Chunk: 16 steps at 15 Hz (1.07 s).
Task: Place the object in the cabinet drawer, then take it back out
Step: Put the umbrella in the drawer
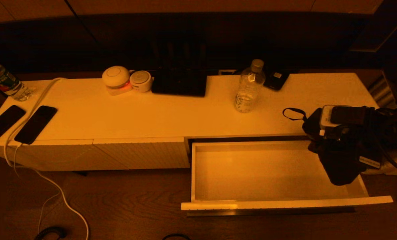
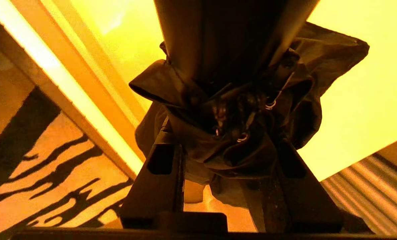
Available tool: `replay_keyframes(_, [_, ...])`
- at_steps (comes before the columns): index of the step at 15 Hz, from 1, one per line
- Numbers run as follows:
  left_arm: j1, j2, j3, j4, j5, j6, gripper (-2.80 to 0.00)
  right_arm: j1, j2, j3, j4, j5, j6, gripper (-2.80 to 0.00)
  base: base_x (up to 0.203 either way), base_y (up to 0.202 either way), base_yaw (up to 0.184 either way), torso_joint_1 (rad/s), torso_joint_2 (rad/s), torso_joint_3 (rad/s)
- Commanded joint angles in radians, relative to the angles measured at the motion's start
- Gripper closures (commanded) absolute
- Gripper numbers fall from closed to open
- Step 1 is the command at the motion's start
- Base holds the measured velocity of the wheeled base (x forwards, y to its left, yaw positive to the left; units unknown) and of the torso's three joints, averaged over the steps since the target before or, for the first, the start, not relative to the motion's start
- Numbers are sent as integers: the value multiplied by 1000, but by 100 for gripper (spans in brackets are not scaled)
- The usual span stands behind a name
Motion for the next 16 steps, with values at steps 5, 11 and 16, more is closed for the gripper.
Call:
replay_keyframes(5, [0, 0, 0, 0, 0, 0, 0, -12, 36, 54, -29, 0, 14, 0, 0, 0, 0, 0, 0, 0])
replay_keyframes(11, [0, 0, 0, 0, 0, 0, 0, -88, 166, 40, -128, 20, 14, 0, 0, 0, 0, 0, 0, 0])
replay_keyframes(16, [0, 0, 0, 0, 0, 0, 0, -157, 252, 49, -242, 57, -14, 0, 0, 0, 0, 0, 0, 0])
